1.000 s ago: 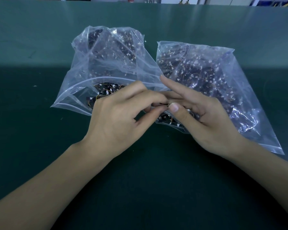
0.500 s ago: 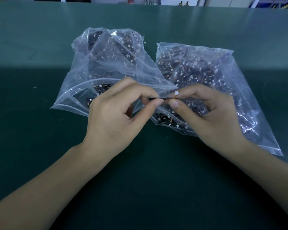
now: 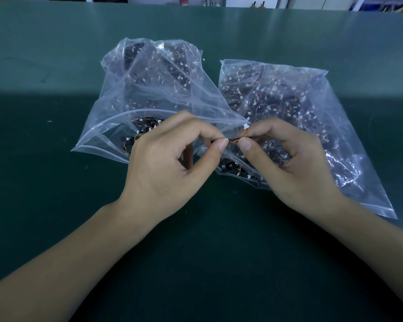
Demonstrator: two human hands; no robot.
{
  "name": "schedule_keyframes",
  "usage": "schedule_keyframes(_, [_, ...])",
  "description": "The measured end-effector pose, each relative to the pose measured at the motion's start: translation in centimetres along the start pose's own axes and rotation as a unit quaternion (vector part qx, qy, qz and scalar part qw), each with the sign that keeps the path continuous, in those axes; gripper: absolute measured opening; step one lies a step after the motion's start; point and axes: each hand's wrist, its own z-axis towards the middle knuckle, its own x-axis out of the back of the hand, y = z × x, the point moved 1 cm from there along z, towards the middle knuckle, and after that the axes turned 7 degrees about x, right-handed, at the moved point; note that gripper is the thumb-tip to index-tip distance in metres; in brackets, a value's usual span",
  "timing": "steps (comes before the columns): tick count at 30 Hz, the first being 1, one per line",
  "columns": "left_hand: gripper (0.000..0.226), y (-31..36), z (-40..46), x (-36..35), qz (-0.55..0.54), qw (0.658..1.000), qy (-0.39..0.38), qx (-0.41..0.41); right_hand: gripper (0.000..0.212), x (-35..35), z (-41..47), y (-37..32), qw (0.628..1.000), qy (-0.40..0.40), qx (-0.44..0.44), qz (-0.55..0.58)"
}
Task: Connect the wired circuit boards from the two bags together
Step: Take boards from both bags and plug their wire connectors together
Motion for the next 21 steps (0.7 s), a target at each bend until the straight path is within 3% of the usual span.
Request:
schedule_keyframes(9, [0.011, 0.18, 0.00, -0.17, -0.007, 1.000, -0.011, 0.006, 0.015, 0.05, -0.12, 0.11, 1.000, -0.010, 0.001, -0.025])
schedule_keyframes(21, [0.012, 0.37, 0.09, -0.11, 0.000, 1.000, -0.022, 0.002, 0.013, 0.12, -0.10, 0.13, 1.000, -0.020, -0.012, -0.020])
